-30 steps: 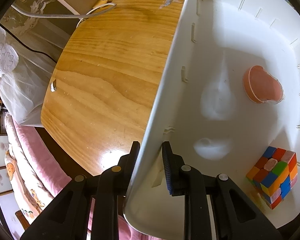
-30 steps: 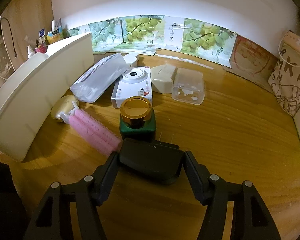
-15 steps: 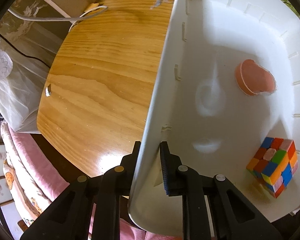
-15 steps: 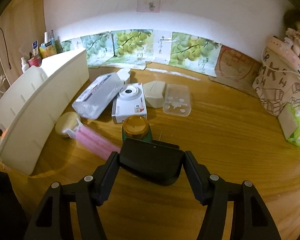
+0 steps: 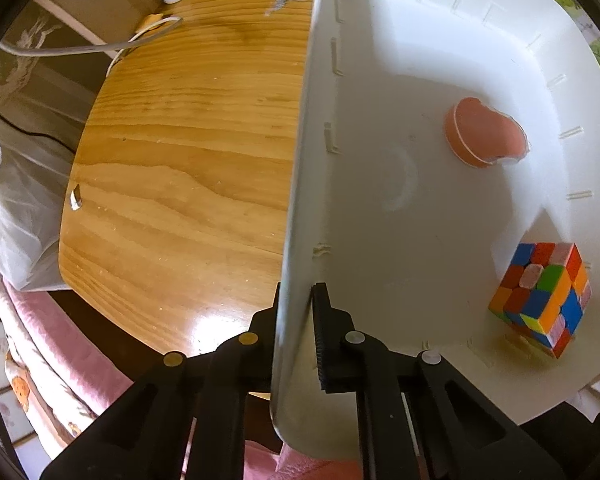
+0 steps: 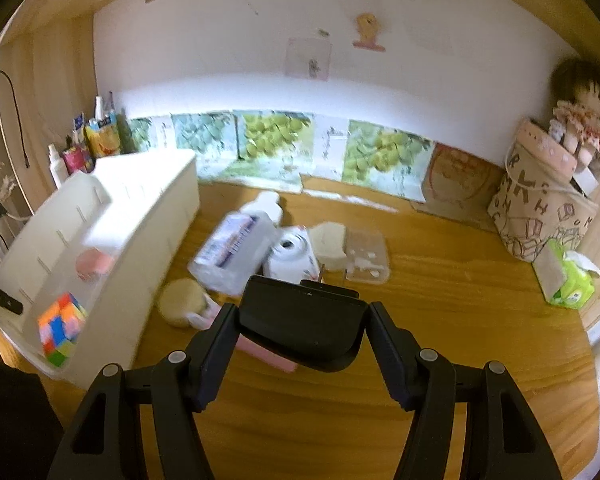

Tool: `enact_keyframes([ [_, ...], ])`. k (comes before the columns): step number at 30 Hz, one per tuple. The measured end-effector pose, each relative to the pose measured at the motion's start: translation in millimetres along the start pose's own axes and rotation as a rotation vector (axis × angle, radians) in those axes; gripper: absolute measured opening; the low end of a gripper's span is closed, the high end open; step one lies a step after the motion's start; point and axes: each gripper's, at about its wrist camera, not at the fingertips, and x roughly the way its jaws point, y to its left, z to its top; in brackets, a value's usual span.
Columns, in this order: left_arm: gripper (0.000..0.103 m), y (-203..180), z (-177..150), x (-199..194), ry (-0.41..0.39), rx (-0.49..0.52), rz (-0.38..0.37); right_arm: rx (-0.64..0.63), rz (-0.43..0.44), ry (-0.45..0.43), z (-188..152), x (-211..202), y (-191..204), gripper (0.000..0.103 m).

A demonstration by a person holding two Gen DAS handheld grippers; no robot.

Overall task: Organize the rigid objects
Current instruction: 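Carry the black charger into the tray and release it with the right gripper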

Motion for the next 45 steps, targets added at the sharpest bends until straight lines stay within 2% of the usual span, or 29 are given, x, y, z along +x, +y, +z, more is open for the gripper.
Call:
enact_keyframes([
  [8,0.006,2.8,2.1,1.2,0.009,0.069,-0.043,-0.011,0.029,-0.048,18.9,-16.6,41.9,0.065],
  [22,0.006,8.1,2.3,13.6,0.045,0.221,-0.127,-0.049,0.107,-0.098,40.4,-32.3,124.2,0.065],
  [32,0.010,8.9,-0.1,14.3,0.031,0.294,-0.178,-0.055,0.161,-0.070,28.5,-34.0,176.0,0.065],
  [45,0.011,-7.0,14.1,11.2,0.031,0.347,-0.159,-0.106,0.180,-0.010,16.7,-29.0,210.4,0.065],
])
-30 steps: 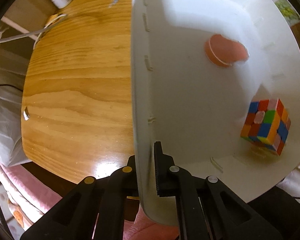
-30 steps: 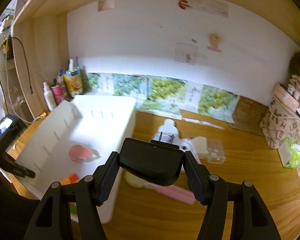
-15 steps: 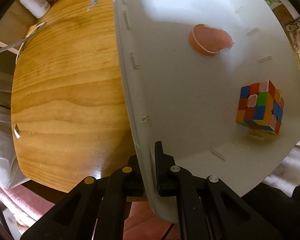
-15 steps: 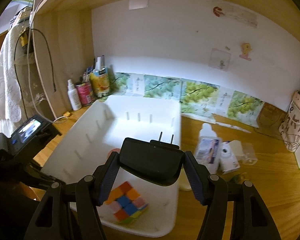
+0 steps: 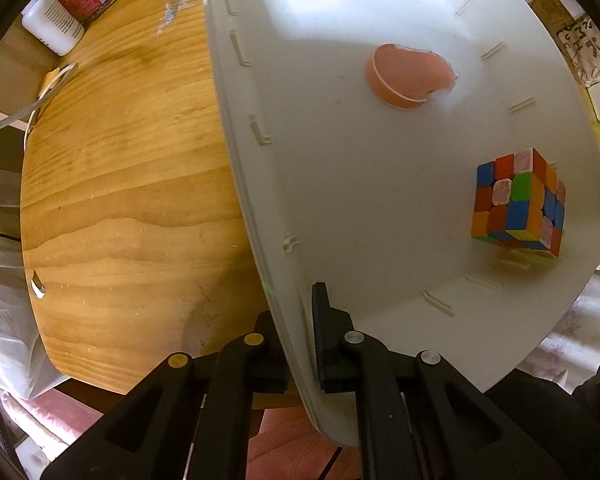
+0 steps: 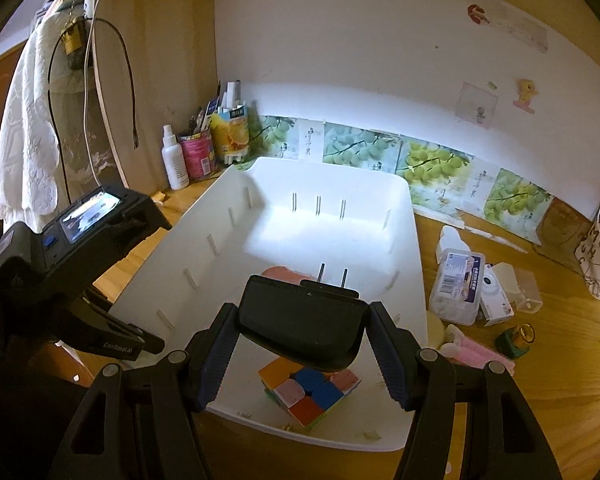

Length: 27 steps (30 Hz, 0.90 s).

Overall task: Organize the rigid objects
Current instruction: 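Carry the black charger into the tray and release it with the right gripper, then move the right gripper back toward the gold-lidded green jar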

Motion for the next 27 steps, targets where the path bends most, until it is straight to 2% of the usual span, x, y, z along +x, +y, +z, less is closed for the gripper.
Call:
enact_keyframes([
  [3,0.011,-0.5,1.2,-0.1,0.001,0.000,0.009,0.004,0.005,0.004,-0.1,1.1,-0.8,0.069],
  [5,0.010,-3.9,1.3,1.4,0.004,-0.007,0.016,0.008,0.000,-0.006,1.0,-0.2,-3.4,0.079],
  [16,0.010,-10.4,8.1,8.7,0.036,-0.075,0.052,0.052,-0.030,-0.004,1.4,-0.5,-40.7,0.079],
  [27,0.011,-10.4,9.2,13.3,0.041,-0.211,0.105,0.092,-0.092,0.005,-8.2,-3.0,-105.9,0.079],
])
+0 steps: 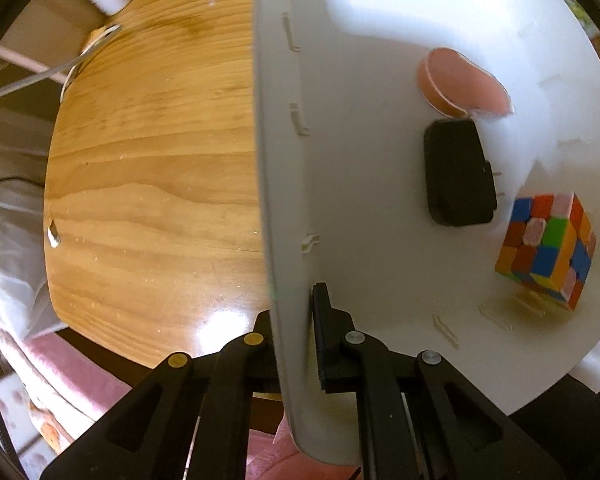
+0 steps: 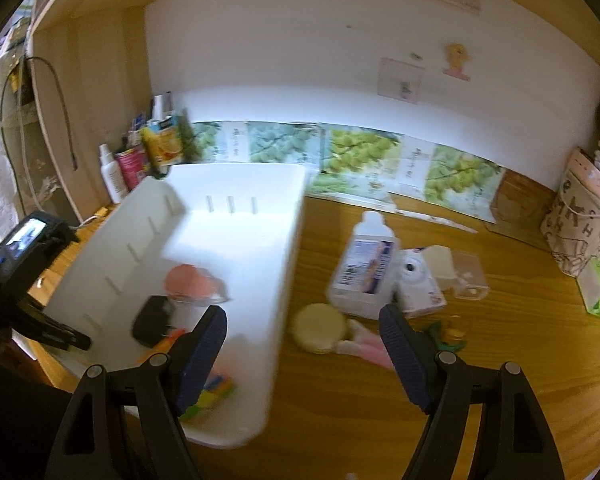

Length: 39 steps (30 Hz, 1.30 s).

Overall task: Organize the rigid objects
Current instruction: 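Move the right gripper back toward the gold-lidded green jar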

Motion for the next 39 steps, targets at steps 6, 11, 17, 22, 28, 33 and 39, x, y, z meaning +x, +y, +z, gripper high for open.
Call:
enact_keyframes([
  [6,0.011,-2.1,-2.3,-0.2,-0.007,-0.076,0.028,0.020,-0.042,0.004,-3.0,1.8,-40.4,0.079],
  [11,0.013,-1.6,-5.7,-1.3,-0.010,-0.133,0.046,0.032,-0.062,0.010,-6.2,6.2,-71.1,0.079],
  [17,0.016,7.8,-11.9,3.7,-0.011,-0.186,0.074,0.047,-0.068,0.034,-11.4,19.2,-103.4,0.079],
  [22,0.019,9.3,-15.7,5.5,-0.013,-0.227,0.106,0.042,-0.058,0.068,-15.9,33.9,-121.3,0.079],
  [28,0.021,8.0,-14.9,6.5,-0.012,-0.254,0.133,0.031,-0.038,0.107,-21.5,50.7,-132.3,0.079],
  [33,0.022,9.7,-12.3,7.0,-0.006,-0.279,0.137,0.030,-0.026,0.135,-24.0,63.0,-139.9,0.079],
  [39,0.023,7.4,-9.9,6.0,-0.002,-0.297,0.146,0.036,-0.011,0.172,-26.7,78.3,-146.3,0.079],
])
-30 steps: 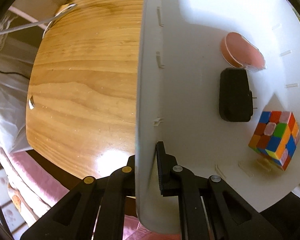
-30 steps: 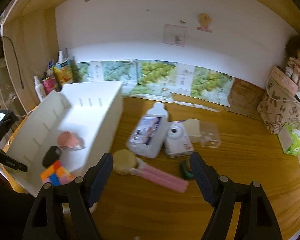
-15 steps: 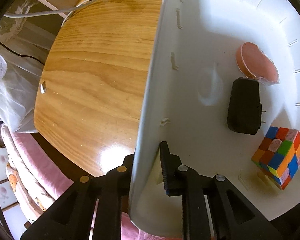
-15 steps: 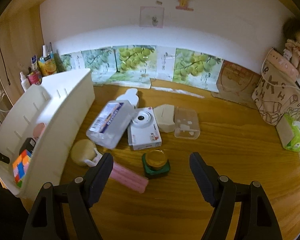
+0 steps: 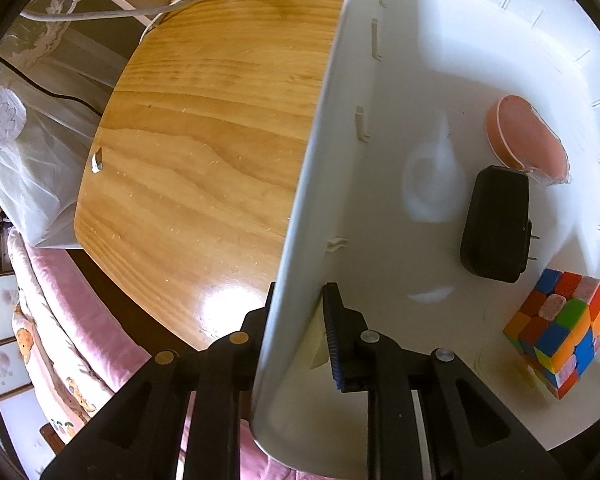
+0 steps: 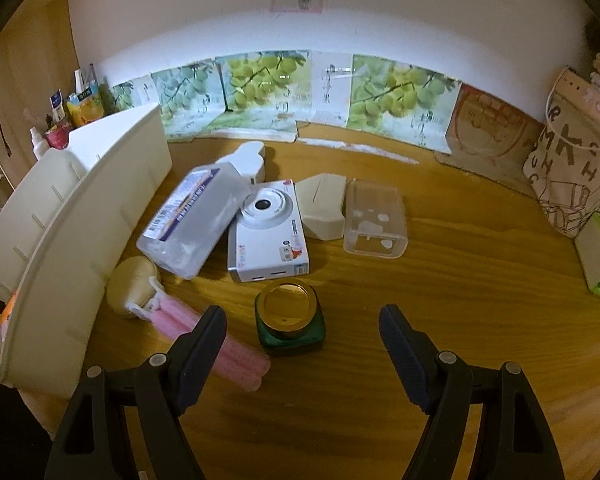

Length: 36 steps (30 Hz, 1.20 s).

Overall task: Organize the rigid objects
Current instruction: 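Move the right gripper back toward the gold-lidded green jar, then grasp the gold-lidded green jar with the right gripper and lift it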

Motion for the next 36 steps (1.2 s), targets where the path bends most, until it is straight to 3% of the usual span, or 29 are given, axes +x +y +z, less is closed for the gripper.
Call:
enact_keyframes([
  [12,0.024,-1.8,3.0,-0.8,0.012,-0.011,0.008,0.011,0.027,0.047,-1.8,17.7,-6.6,0.079],
  [24,0.024,-2.8,1.9,-0.5,0.009,-0.008,0.007,-0.004,0.061,0.064,-3.5,25.2,-5.7,0.053],
  [27,0.024,-3.6,0.8,0.0,0.006,-0.005,0.009,-0.015,0.077,0.064,-3.8,25.1,-2.7,0.042],
  [36,0.023,-7.8,-2.7,3.0,0.012,0.018,0.007,-0.008,0.056,0.071,-4.1,25.7,1.5,0.041],
])
